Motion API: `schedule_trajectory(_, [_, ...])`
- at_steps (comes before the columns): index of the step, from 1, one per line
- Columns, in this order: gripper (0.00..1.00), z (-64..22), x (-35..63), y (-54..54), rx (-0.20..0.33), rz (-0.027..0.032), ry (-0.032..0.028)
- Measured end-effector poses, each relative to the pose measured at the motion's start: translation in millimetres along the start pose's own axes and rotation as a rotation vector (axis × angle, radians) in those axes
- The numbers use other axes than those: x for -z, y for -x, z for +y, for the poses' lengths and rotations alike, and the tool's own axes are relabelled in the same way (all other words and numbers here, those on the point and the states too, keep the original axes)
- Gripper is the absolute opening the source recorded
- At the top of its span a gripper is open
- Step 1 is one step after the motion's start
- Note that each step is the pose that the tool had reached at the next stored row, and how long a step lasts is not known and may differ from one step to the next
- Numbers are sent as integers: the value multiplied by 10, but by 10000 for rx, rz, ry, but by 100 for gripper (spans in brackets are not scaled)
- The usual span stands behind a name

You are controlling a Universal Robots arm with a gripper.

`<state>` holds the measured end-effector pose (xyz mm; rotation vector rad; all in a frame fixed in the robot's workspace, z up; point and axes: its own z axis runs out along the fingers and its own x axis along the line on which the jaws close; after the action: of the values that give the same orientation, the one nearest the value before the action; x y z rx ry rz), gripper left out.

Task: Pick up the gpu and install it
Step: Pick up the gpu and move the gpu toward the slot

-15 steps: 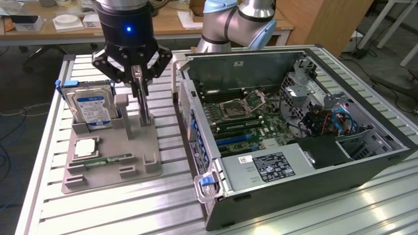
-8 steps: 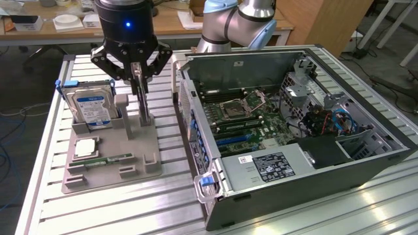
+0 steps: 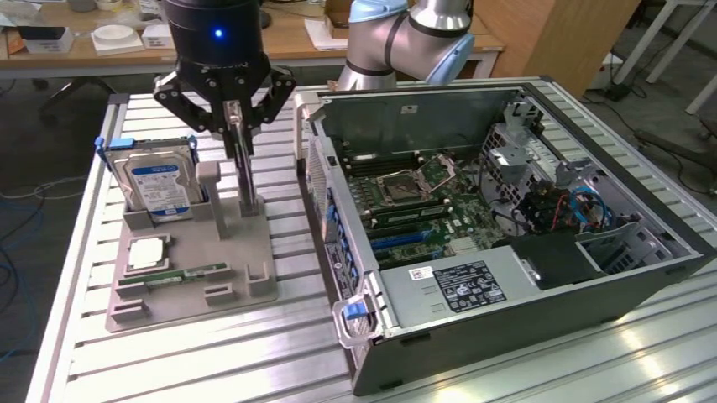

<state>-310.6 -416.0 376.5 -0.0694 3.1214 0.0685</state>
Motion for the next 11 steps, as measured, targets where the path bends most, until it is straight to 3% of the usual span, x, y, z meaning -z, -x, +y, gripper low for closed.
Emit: schedule_trajectory(11, [26, 4, 95, 2, 31, 1, 5])
